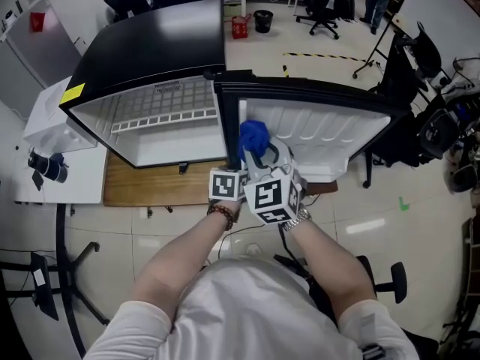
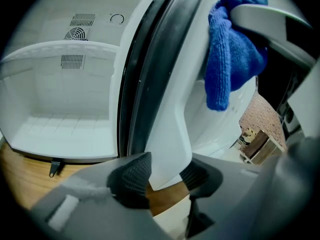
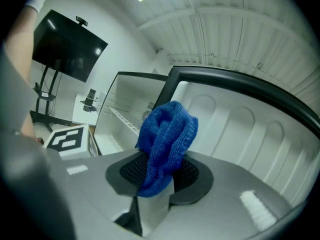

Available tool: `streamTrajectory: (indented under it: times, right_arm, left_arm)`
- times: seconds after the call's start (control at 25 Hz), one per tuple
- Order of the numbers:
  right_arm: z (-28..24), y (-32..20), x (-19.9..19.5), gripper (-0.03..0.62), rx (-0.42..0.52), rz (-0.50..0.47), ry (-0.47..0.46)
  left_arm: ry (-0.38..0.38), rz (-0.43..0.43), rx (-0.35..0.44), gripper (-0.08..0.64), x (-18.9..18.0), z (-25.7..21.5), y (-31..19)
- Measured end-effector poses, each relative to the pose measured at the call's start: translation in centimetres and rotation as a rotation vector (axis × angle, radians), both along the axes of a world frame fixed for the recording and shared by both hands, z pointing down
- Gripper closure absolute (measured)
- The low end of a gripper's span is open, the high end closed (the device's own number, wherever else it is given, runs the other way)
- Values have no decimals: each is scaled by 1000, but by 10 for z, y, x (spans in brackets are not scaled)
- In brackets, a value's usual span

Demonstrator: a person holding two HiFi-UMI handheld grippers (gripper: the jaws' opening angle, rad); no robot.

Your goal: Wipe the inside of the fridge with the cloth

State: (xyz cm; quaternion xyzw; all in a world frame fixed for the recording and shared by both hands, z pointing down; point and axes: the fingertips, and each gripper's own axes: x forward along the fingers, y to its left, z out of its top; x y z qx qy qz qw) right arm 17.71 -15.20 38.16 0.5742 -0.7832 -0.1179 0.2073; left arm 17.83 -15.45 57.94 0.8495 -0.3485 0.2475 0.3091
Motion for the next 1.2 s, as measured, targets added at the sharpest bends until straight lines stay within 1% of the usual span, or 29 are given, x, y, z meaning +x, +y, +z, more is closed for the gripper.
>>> streamTrajectory:
  times: [0.12,0.28,0.44,0.64,1.2]
  right_arm:
    - [8,-4,8,477,-13,40,-12]
    - [11,-6,12,477,-7,64,-1]
    - [15,-3,28,476,-9,92,13]
    - [18,6,47,477,-4,128,22]
    - [34,29,153,476,-39,313,35]
  left_arm:
    - [1,-2,9,385,-2,-1,-1]
    - [1,0,10,385,-2,-2,-2]
    - [17,2,54,385,1,-14,-7]
    - [14,-2,51,387,0,-14,-6]
    - [2,-13,58,388,-2,-14,-8]
